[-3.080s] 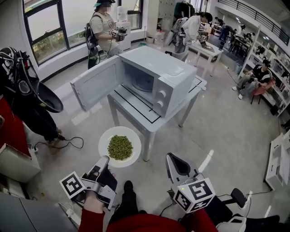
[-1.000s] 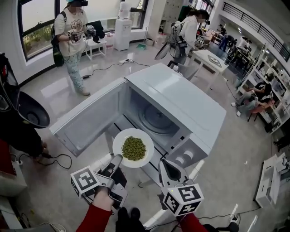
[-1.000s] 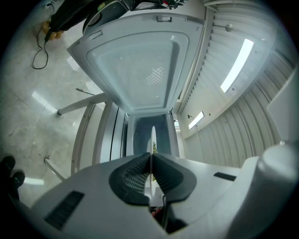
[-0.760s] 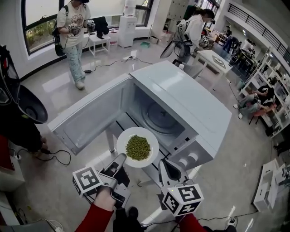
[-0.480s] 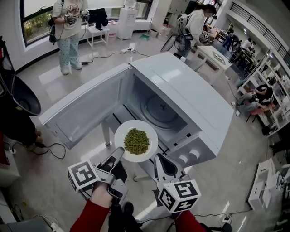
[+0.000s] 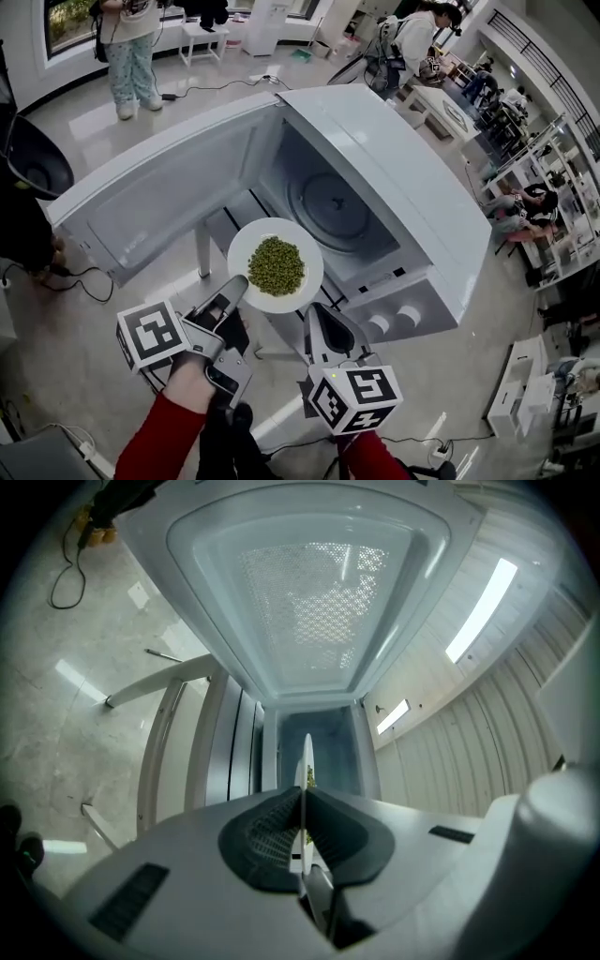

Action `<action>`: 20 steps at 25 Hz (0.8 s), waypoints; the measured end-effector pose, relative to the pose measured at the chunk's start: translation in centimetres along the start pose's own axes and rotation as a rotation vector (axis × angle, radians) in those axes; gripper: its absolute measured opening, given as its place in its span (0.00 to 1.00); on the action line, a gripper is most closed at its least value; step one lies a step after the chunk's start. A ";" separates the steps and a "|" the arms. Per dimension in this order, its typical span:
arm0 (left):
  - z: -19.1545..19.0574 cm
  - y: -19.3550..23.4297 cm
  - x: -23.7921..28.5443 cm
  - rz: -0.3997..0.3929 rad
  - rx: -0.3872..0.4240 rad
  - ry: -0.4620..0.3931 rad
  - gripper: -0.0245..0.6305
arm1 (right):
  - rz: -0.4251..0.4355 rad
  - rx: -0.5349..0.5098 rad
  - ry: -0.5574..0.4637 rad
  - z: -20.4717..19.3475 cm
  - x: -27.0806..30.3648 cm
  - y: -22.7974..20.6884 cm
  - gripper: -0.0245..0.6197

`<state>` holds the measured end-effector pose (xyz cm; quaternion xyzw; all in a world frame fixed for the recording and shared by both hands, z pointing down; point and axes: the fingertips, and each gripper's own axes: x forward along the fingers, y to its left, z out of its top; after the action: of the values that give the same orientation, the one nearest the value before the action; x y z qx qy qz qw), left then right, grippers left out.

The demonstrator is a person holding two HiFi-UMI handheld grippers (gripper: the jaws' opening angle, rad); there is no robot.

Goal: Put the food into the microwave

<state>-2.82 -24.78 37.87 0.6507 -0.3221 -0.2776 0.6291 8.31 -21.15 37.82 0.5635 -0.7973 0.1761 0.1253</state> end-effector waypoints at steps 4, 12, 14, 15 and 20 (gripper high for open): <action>1.3 1.3 3.1 0.007 0.030 0.013 0.07 | -0.035 0.004 -0.008 0.2 1.5 -2.0 0.06; 1.3 3.6 4.4 -0.009 0.047 0.033 0.07 | -0.056 -0.010 -0.007 -2.2 0.5 -0.7 0.06; 1.4 4.0 5.5 -0.011 0.043 0.038 0.07 | -0.055 -0.022 -0.002 -2.4 0.9 -0.8 0.06; 1.3 4.2 6.0 -0.010 0.038 0.039 0.07 | -0.055 -0.025 -0.002 -2.5 1.0 -0.9 0.06; 1.4 4.4 9.1 -0.002 0.021 0.035 0.07 | -0.055 -0.014 -0.003 -2.2 1.7 -1.8 0.06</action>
<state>1.61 -32.65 42.55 0.6623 -0.3135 -0.2633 0.6276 9.49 -22.20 40.77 0.5845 -0.7829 0.1665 0.1329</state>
